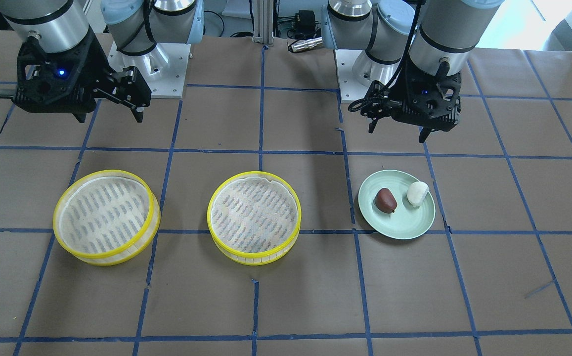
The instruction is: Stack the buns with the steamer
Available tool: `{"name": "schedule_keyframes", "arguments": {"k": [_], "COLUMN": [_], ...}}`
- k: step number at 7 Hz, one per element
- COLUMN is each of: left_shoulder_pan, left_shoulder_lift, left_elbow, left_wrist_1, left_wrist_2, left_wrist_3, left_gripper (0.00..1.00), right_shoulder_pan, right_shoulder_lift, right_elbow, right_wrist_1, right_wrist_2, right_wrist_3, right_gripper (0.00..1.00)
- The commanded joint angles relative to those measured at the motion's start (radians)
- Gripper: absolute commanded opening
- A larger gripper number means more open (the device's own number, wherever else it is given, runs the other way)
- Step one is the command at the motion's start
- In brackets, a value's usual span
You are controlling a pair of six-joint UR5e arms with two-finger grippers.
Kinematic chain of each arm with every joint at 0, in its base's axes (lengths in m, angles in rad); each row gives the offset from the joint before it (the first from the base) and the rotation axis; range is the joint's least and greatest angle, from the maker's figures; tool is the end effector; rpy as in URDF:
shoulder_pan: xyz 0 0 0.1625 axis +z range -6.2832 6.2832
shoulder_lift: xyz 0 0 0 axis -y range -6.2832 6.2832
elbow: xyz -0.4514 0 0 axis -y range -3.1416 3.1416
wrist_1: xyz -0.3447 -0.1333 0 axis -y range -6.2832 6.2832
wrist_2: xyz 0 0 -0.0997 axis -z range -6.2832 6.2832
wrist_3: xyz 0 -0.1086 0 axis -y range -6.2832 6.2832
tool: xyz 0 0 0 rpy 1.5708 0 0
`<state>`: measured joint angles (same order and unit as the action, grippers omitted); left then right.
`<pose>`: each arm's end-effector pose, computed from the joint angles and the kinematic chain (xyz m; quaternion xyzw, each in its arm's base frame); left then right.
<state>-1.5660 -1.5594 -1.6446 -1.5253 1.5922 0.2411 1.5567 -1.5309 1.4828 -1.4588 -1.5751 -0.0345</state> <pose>-0.1289 -0.4374 0.4821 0.1180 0.9929 0.0097 0.0096 0.1264 -0.4567 0.5154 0.0103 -0.9994 -0.0320 0.0014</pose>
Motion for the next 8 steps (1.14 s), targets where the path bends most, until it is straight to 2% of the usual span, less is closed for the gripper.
{"name": "schedule_keyframes", "arguments": {"k": [1, 2, 4, 6, 8], "left_shoulder_pan": [0.017, 0.047, 0.115, 0.179, 0.190], "left_shoulder_lift": [-0.017, -0.025, -0.056, -0.118, -0.235], "left_elbow": [-0.064, -0.120, -0.226, -0.290, -0.294], "left_wrist_1": [0.043, 0.097, 0.148, 0.209, 0.292], "left_wrist_2": [0.041, 0.075, 0.078, 0.208, 0.210], "left_wrist_3": [-0.002, 0.004, 0.007, 0.032, 0.038], "left_gripper": [1.00, 1.00, 1.00, 0.95, 0.95], "right_shoulder_pan": [-0.088, -0.128, -0.229, -0.328, -0.352], "right_shoulder_lift": [0.056, 0.092, 0.130, 0.201, 0.268], "right_elbow": [0.039, 0.074, 0.175, 0.270, 0.275], "right_wrist_1": [-0.067, -0.143, -0.286, -0.498, -0.505], "right_wrist_2": [-0.003, -0.006, -0.011, -0.003, -0.014], "right_wrist_3": [-0.059, -0.115, -0.273, -0.346, -0.350], "right_gripper": [1.00, 1.00, 1.00, 1.00, 1.00]}}
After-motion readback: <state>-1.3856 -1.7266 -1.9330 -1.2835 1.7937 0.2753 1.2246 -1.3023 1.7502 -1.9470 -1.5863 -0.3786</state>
